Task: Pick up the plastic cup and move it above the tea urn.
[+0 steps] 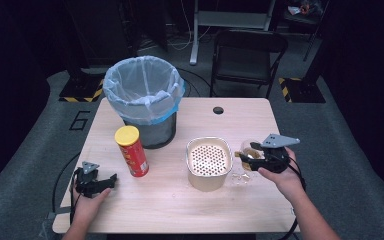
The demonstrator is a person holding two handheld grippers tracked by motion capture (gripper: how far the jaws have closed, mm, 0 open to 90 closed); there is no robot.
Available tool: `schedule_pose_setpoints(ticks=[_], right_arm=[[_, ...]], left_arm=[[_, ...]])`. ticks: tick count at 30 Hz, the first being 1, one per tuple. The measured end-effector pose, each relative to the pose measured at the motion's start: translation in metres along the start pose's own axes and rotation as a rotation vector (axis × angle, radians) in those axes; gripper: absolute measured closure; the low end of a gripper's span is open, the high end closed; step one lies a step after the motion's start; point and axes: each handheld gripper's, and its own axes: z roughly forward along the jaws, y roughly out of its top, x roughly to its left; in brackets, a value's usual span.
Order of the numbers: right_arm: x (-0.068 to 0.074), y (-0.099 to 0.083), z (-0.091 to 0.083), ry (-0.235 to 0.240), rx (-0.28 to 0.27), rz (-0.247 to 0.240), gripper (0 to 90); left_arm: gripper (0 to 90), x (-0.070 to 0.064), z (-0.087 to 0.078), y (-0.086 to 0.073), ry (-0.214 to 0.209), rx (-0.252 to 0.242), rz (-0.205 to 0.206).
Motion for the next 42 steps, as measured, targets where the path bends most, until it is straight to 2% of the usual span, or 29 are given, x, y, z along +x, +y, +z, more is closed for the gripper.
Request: schedule_pose_setpoints(ticks=[6,8,10,12,13,18,25,27,29,34,38,42], right_arm=[[-0.018,0.013,0.015,-0.031,-0.007,-0.017,37.8],[-0.023,0.017,0.02,-0.033,-0.015,-0.04,37.8],[-0.024,0.019,0.023,-0.044,-0.018,-0.048,37.8],[-0.029,0.026,0.033,-0.039,-0.016,-0.078,37.9],[-0.029,0.028,0.036,-0.043,-0.017,-0.08,37.9],[-0.032,0.037,0.048,-0.039,-0.011,-0.112,38.0],[-0.027,0.044,0.058,-0.088,-0.02,-0.216,38.0],[-0.025,0.046,0.058,-0.109,-0.028,-0.284,38.0],[-0.022,0.046,0.058,-0.121,-0.035,-0.314,38.0],[-0.014,0.046,0.06,-0.159,-0.02,-0.423,37.8],[-0.007,0.045,0.061,-0.184,-0.018,-0.486,37.7],[-0.002,0.046,0.063,-0.209,-0.02,-0.529,37.7]], left_arm=[[15.5,0.0,0.0,0.0,0.0,0.002,0.0],[15.5,0.0,0.0,0.0,0.001,0.002,0.0],[15.5,0.0,0.0,0.0,0.0,0.002,0.001],[15.5,0.0,0.0,0.0,0.0,0.002,0.002],[15.5,-0.001,0.001,0.0,0.001,-0.013,-0.016],[15.5,-0.001,0.001,0.0,0.0,-0.01,-0.013],[15.5,-0.001,0.001,0.0,-0.001,-0.01,-0.012],[15.5,-0.001,0.001,0.0,-0.001,-0.01,-0.012],[15.5,-0.001,0.001,0.0,-0.002,-0.009,-0.012],[15.5,-0.001,0.001,0.0,-0.002,-0.009,-0.011],[15.5,-0.001,0.001,0.0,0.0,-0.014,-0.01],[15.5,-0.001,0.001,0.0,-0.001,-0.013,-0.01]])
